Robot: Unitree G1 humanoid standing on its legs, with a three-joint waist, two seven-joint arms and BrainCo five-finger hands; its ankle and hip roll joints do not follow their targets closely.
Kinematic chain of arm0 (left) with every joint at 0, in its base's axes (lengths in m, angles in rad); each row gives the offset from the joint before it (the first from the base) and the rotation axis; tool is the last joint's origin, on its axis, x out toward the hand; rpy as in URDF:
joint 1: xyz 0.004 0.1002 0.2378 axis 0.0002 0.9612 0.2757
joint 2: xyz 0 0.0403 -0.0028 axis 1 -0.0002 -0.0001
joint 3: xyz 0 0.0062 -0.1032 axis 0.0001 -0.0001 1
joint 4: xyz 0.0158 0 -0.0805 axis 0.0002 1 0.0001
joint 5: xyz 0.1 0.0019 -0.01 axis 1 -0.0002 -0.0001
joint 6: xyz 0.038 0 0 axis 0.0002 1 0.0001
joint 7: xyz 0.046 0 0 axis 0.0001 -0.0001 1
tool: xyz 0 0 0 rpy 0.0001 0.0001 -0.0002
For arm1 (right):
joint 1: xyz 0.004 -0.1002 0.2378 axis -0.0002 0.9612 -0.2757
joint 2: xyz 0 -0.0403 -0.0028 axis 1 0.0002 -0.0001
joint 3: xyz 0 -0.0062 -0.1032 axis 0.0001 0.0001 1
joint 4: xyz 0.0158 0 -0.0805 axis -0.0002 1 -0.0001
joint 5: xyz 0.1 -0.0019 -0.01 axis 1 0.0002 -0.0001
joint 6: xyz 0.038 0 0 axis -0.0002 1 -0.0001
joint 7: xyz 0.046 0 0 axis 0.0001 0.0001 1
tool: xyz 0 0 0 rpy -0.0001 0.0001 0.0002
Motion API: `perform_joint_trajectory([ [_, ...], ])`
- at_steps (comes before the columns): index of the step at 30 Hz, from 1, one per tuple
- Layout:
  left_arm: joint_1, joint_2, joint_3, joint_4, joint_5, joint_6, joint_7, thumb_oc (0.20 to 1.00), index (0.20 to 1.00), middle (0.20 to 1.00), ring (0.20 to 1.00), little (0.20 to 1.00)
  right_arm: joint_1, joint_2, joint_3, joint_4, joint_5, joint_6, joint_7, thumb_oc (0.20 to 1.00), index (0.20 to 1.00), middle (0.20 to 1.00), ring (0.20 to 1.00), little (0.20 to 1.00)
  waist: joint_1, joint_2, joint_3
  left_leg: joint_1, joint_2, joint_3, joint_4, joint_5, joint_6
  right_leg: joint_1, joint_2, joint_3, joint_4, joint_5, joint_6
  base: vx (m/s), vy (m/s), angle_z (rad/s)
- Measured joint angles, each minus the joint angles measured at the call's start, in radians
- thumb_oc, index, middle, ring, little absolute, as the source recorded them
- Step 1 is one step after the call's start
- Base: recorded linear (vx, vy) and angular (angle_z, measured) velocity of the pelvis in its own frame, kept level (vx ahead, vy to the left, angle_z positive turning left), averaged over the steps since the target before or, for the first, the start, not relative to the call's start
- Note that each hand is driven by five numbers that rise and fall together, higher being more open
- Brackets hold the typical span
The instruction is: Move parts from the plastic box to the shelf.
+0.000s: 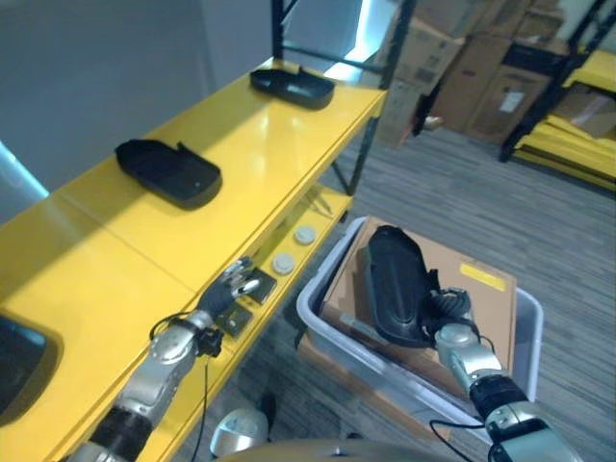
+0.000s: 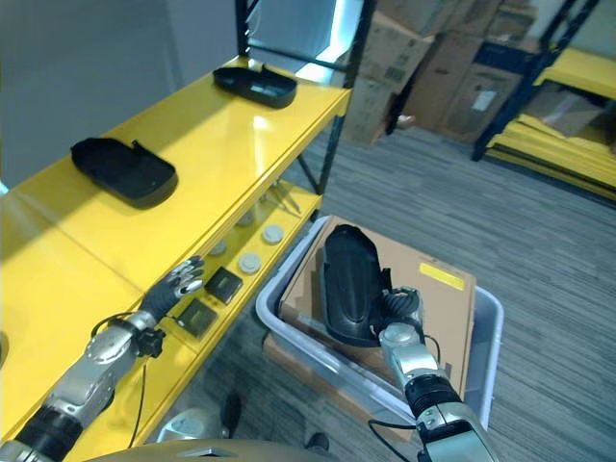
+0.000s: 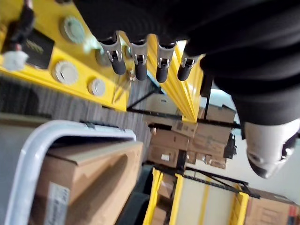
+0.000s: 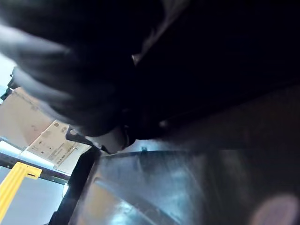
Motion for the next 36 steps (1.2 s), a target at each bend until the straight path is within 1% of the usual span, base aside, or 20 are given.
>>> perform_joint_trajectory([
  [1, -0.019, -0.002, -0.022, 0.001, -0.022, 0.026, -0.001, 1.000, 1.000, 1.000, 1.000, 1.000, 0.006, 0.001, 0.001, 0.000, 0.000, -0.001, -0.001, 0.200, 0.200, 0.200, 0.200, 0.200, -0.018, -0.002, -0.010, 0.008, 0.002, 0.004, -0.005, 0.001, 0.001, -0.001, 0.002, 0.007, 0.000, -0.001, -0.001, 0.03, -0.007, -0.15],
  [3, -0.061, -0.007, -0.082, 0.012, -0.042, 0.064, 0.003, 1.000, 1.000, 1.000, 1.000, 1.000, 0.008, 0.002, 0.003, 0.000, 0.000, -0.001, -0.001, 0.200, 0.200, 0.200, 0.200, 0.200, -0.036, -0.002, -0.016, 0.023, 0.006, 0.023, -0.007, 0.004, -0.003, -0.003, 0.005, 0.022, 0.000, 0.000, -0.002, 0.02, -0.010, -0.19],
  [6, -0.111, -0.064, -0.147, 0.038, -0.098, 0.138, 0.016, 1.000, 1.000, 1.000, 1.000, 1.000, 0.000, 0.002, 0.031, 0.000, 0.001, -0.001, -0.001, 0.200, 0.200, 0.200, 0.200, 0.200, -0.080, -0.002, -0.022, 0.032, 0.010, 0.050, -0.007, 0.006, 0.002, -0.007, 0.007, 0.048, 0.000, 0.003, -0.004, 0.02, -0.007, -0.29],
  [7, -0.125, -0.084, -0.157, 0.055, -0.100, 0.149, 0.014, 1.000, 1.000, 1.000, 1.000, 1.000, 0.000, 0.002, 0.037, 0.000, 0.001, 0.000, 0.000, 0.200, 0.200, 0.200, 0.200, 0.200, -0.093, -0.002, -0.022, 0.032, 0.011, 0.054, -0.009, 0.005, 0.001, -0.005, 0.008, 0.051, 0.000, 0.004, -0.004, 0.02, -0.011, -0.25],
  [8, -0.128, -0.103, -0.166, 0.054, -0.109, 0.163, 0.018, 1.000, 1.000, 1.000, 1.000, 1.000, 0.002, 0.000, 0.038, 0.000, 0.001, 0.000, -0.001, 0.200, 0.200, 0.200, 0.200, 0.200, -0.119, -0.005, -0.025, 0.042, 0.014, 0.058, -0.007, 0.000, -0.002, -0.009, 0.010, 0.054, 0.000, 0.003, -0.005, 0.02, -0.017, -0.13],
  [9, -0.151, -0.114, -0.180, 0.078, -0.153, 0.190, 0.054, 1.000, 1.000, 1.000, 1.000, 1.000, -0.002, 0.002, 0.040, -0.001, 0.001, 0.001, -0.003, 0.200, 0.200, 0.200, 0.200, 0.200, -0.132, -0.005, -0.026, 0.040, 0.017, 0.069, -0.006, 0.002, -0.001, -0.009, 0.019, 0.065, 0.000, 0.004, -0.006, 0.02, -0.013, -0.20],
  [10, -0.176, -0.121, -0.199, 0.114, -0.183, 0.209, 0.069, 1.000, 1.000, 1.000, 1.000, 1.000, -0.012, 0.007, 0.040, -0.001, 0.001, 0.001, -0.003, 0.200, 0.200, 0.200, 0.200, 0.200, -0.132, -0.004, -0.028, 0.044, 0.020, 0.084, -0.007, 0.000, -0.002, -0.014, 0.021, 0.079, 0.000, 0.005, -0.007, 0.03, -0.014, -0.32],
  [11, -0.200, -0.158, -0.212, 0.163, -0.230, 0.240, 0.115, 1.000, 1.000, 1.000, 1.000, 1.000, -0.038, 0.017, 0.040, -0.011, 0.001, 0.001, -0.002, 0.200, 0.200, 0.200, 0.200, 0.200, -0.154, -0.002, -0.031, 0.045, 0.024, 0.096, -0.008, -0.001, -0.003, -0.023, 0.025, 0.096, 0.000, 0.007, -0.010, 0.02, -0.009, -0.43],
  [12, -0.216, -0.187, -0.215, 0.194, -0.252, 0.253, 0.141, 1.000, 1.000, 1.000, 1.000, 1.000, -0.047, 0.016, 0.040, -0.024, 0.001, 0.001, -0.003, 0.200, 0.200, 0.200, 0.200, 0.200, -0.170, -0.003, -0.032, 0.048, 0.027, 0.109, -0.009, -0.002, -0.004, -0.028, 0.026, 0.105, 0.000, 0.009, -0.012, 0.04, -0.006, -0.41],
  [13, -0.234, -0.212, -0.215, 0.231, -0.297, 0.266, 0.204, 1.000, 1.000, 1.000, 1.000, 1.000, -0.065, 0.016, 0.040, -0.044, 0.001, 0.004, -0.004, 0.200, 0.200, 0.200, 0.200, 0.200, -0.187, -0.002, -0.034, 0.055, 0.032, 0.118, -0.011, -0.004, -0.007, -0.028, 0.031, 0.118, 0.000, 0.011, -0.013, 0.04, -0.002, -0.34],
  [14, -0.240, -0.221, -0.215, 0.240, -0.303, 0.272, 0.225, 1.000, 1.000, 1.000, 1.000, 1.000, -0.073, 0.016, 0.040, -0.044, 0.001, 0.004, -0.005, 0.200, 0.200, 0.200, 0.200, 0.200, -0.196, -0.002, -0.040, 0.060, 0.037, 0.128, -0.011, -0.007, -0.010, -0.028, 0.034, 0.127, 0.000, 0.011, -0.014, 0.05, -0.005, -0.28],
  [17, -0.287, -0.231, -0.210, 0.286, -0.335, 0.287, 0.279, 1.000, 1.000, 1.000, 1.000, 1.000, -0.098, 0.013, 0.040, -0.053, 0.004, 0.010, -0.005, 0.200, 0.200, 0.200, 0.200, 0.200, -0.209, 0.004, -0.049, 0.074, 0.046, 0.145, -0.020, -0.007, -0.012, -0.028, 0.041, 0.140, 0.000, 0.012, -0.016, 0.03, -0.005, -0.20],
  [20, -0.305, -0.242, -0.209, 0.289, -0.335, 0.290, 0.304, 1.000, 1.000, 1.000, 1.000, 1.000, -0.114, 0.009, 0.040, -0.091, 0.012, 0.016, -0.003, 0.200, 0.200, 0.200, 0.200, 0.200, -0.222, 0.011, -0.054, 0.078, 0.048, 0.157, -0.026, -0.007, -0.013, -0.034, 0.043, 0.152, 0.000, 0.011, -0.016, 0.03, 0.003, -0.14],
  [22, -0.324, -0.253, -0.208, 0.289, -0.336, 0.290, 0.320, 1.000, 1.000, 1.000, 1.000, 1.000, -0.122, 0.011, 0.048, -0.139, 0.026, 0.021, 0.002, 0.200, 0.200, 0.200, 0.200, 0.200, -0.223, 0.016, -0.057, 0.079, 0.047, 0.164, -0.026, -0.007, -0.012, -0.038, 0.043, 0.156, 0.000, 0.015, -0.020, 0.03, 0.010, -0.14],
  [24, -0.340, -0.256, -0.208, 0.287, -0.338, 0.289, 0.324, 1.000, 1.000, 1.000, 1.000, 1.000, -0.143, 0.011, 0.075, -0.146, 0.043, 0.035, 0.002, 0.200, 0.200, 0.200, 0.200, 0.200, -0.223, 0.016, -0.058, 0.083, 0.048, 0.165, -0.026, -0.006, -0.012, -0.035, 0.043, 0.157, 0.000, 0.018, -0.020, 0.00, 0.000, 0.00],
  [29, -0.370, -0.262, -0.208, 0.258, -0.353, 0.289, 0.368, 1.000, 1.000, 1.000, 1.000, 1.000, -0.163, 0.032, 0.088, -0.161, 0.048, 0.043, 0.006, 0.200, 0.200, 0.200, 0.200, 0.200, -0.217, 0.018, -0.058, 0.093, 0.047, 0.165, -0.029, -0.006, -0.013, -0.025, 0.043, 0.156, 0.000, 0.017, -0.018, 0.00, 0.000, 0.00],
  [31, -0.380, -0.260, -0.207, 0.247, -0.353, 0.289, 0.383, 1.000, 1.000, 1.000, 1.000, 1.000, -0.185, 0.032, 0.115, -0.162, 0.048, 0.049, 0.009, 0.200, 0.200, 0.200, 0.200, 0.200, -0.217, 0.018, -0.058, 0.094, 0.047, 0.165, -0.029, -0.006, -0.013, -0.024, 0.042, 0.156, 0.000, 0.017, -0.018, 0.00, 0.000, 0.00],
  [35, -0.399, -0.264, -0.201, 0.248, -0.353, 0.289, 0.403, 1.000, 1.000, 1.000, 1.000, 1.000, -0.195, 0.032, 0.127, -0.212, 0.048, 0.056, 0.034, 0.200, 0.200, 0.200, 0.200, 0.200, -0.214, 0.018, -0.058, 0.093, 0.047, 0.164, -0.029, -0.006, -0.013, -0.024, 0.043, 0.155, 0.000, 0.017, -0.018, 0.00, 0.000, 0.00],
  [36, -0.399, -0.266, -0.184, 0.248, -0.353, 0.289, 0.403, 1.000, 1.000, 1.000, 1.000, 1.000, -0.206, 0.032, 0.139, -0.223, 0.048, 0.056, 0.047, 0.200, 0.200, 0.200, 0.200, 0.200, -0.214, 0.018, -0.058, 0.093, 0.047, 0.164, -0.029, -0.006, -0.013, -0.024, 0.043, 0.155, 0.000, 0.017, -0.018, 0.00, 0.000, 0.00],
])
